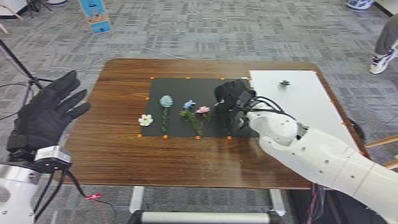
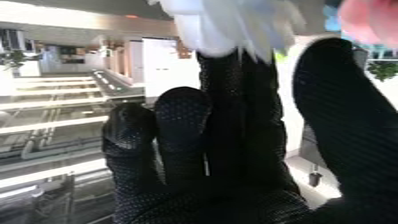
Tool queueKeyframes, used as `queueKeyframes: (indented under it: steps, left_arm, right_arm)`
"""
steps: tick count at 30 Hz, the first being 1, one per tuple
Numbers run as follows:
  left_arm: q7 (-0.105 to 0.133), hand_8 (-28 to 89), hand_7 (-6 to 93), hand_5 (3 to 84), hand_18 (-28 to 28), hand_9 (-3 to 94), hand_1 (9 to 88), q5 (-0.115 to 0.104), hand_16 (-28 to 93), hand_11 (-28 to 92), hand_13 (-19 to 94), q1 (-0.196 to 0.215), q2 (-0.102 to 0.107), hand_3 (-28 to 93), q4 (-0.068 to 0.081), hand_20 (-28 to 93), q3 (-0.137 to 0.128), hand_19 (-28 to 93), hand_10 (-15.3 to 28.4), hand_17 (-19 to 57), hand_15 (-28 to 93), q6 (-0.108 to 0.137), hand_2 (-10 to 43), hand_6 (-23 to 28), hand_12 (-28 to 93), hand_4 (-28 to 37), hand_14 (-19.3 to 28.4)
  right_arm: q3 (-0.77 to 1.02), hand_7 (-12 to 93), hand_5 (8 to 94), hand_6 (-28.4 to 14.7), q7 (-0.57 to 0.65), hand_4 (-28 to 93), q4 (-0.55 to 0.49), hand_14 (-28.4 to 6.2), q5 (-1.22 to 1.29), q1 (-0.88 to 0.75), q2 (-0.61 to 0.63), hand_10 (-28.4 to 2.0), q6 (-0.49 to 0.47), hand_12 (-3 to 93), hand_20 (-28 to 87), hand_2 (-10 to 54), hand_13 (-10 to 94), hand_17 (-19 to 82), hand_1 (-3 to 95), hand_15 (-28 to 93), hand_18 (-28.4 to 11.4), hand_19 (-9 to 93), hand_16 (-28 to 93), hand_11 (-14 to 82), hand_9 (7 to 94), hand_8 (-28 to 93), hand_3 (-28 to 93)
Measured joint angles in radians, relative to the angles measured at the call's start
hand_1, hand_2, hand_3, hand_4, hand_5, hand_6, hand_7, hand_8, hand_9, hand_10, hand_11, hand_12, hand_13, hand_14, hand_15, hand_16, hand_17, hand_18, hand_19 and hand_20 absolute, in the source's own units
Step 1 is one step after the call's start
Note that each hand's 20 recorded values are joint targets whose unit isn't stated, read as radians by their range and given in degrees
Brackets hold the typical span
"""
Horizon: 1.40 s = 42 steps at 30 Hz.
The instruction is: Arrange flowers
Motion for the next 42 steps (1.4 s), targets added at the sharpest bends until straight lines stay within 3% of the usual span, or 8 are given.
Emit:
queueKeyframes:
  steps: [10, 13, 18, 21, 26, 31, 37, 42]
  left_arm:
    - [0.001, -9, 16.2, 23.8, 18.9, 18.7, 22.3, 0.0, 5, 12, 14, 0.014, -0.001, 66, -0.001, 9, -0.006, 37, 8.3, -11.4, 11, 0.0, -8.7, 1.2, 18, -28.3, 12.9]
    - [0.001, -9, 16.2, 23.8, 18.9, 18.7, 22.3, -0.001, 5, 12, 14, 0.017, -0.001, 66, -0.002, 9, -0.008, 37, 8.3, -11.3, 11, -0.001, -8.6, 1.2, 18, -28.3, 13.5]
    - [0.002, -9, 16.1, 23.8, 18.9, 18.7, 22.3, -0.002, 4, 12, 14, 0.02, -0.001, 67, -0.002, 8, -0.009, 37, 8.3, -11.4, 11, -0.001, -8.7, 1.3, 18, -28.3, 13.4]
    - [0.001, -9, 15.8, 23.8, 18.9, 18.7, 22.8, -0.001, 4, 12, 14, 0.024, -0.001, 66, -0.003, 8, -0.012, 37, 8.3, -11.5, 11, -0.001, -9.3, 1.3, 18, -28.3, 13.4]
    - [0.001, -9, 15.8, 23.9, 18.9, 18.7, 22.8, 0.001, 4, 12, 14, 0.025, -0.006, 66, -0.004, 8, -0.014, 37, 8.4, -11.4, 11, -0.001, -9.1, 1.4, 18, -28.3, 13.4]
    - [0.001, -9, 15.6, 23.9, 18.9, 18.7, 22.8, 0.001, 4, 12, 14, 0.027, -0.009, 66, -0.005, 8, -0.014, 37, 8.4, -11.4, 11, -0.001, -9.0, 1.4, 18, -28.3, 13.2]
    - [0.002, -9, 15.7, 23.9, 18.9, 18.7, 22.7, 0.001, 5, 12, 14, 0.029, -0.013, 66, -0.007, 9, -0.012, 37, 8.4, -11.5, 11, 0.0, -8.8, 1.4, 18, -28.3, 13.3]
    - [0.002, -9, 15.6, 23.9, 18.9, 18.7, 22.6, 0.001, 5, 12, 14, 0.029, -0.013, 66, -0.007, 8, -0.012, 37, 8.4, -11.6, 11, -0.001, -8.9, 1.5, 18, -28.3, 13.3]
  right_arm:
    - [0.078, 31, 40.2, -3.9, 0.087, -28, -0.09, -12.7, -0.042, -0.025, 0.039, -14.5, -0.032, 31.3, 60, -9.5, 51, 31, 26.6, 82, -19.9, 89, 36, 35.5, 40.5, -12, 84]
    - [0.083, 29, 38.0, -4.3, 0.184, -28, -0.095, -13.0, -0.058, -0.025, 0.053, -14.1, 0.029, 29.6, 60, -9.5, 49, 30, 29.7, 81, -19.8, 89, 35, 32.2, 38.3, -12, 85]
    - [0.069, 11, 26.6, -8.7, 0.343, -28, -0.067, -14.7, -0.105, -0.01, 0.079, -14.8, 0.157, 24.7, 57, -9.5, 38, 22, 25.2, 77, -21.4, 78, 26, 14.9, 27.7, -6, 80]
    - [0.151, 8, 23.8, -9.1, 0.337, -28, -0.086, -14.4, -0.068, -0.036, 0.103, -15.4, 0.073, 23.7, 57, -9.5, 37, 21, 24.9, 76, -21.4, 77, 25, 11.3, 25.8, -5, 78]
    - [0.16, 7, 21.9, -8.8, 0.31, -28, -0.027, -14.0, 0.007, 0.012, 0.124, -15.6, -0.225, 21.6, 57, -9.5, 37, 21, 23.5, 76, -21.5, 76, 24, 7.1, 25.8, -4, 81]
    - [0.096, 7, 20.7, -7.8, 0.241, -28, 0.176, -13.3, -0.024, 0.065, 0.099, -14.7, -0.239, 16.2, 55, -9.5, 38, 21, 24.4, 73, -21.5, 75, 21, 3.5, 26.0, -5, 84]
    - [0.079, 11, 24.0, -6.3, 0.336, -28, 0.221, -12.8, 0.005, 0.067, 0.088, -12.3, -0.25, 15.6, 55, -9.5, 41, 21, 25.8, 74, -21.6, 75, 22, 6.5, 28.6, -6, 84]
    - [0.024, 16, 30.2, -5.0, 0.308, -28, 0.262, -11.4, 0.015, 0.098, 0.069, -9.7, -0.24, 16.1, 56, -9.5, 45, 23, 27.6, 76, -21.3, 78, 22, 10.9, 35.3, -9, 84]
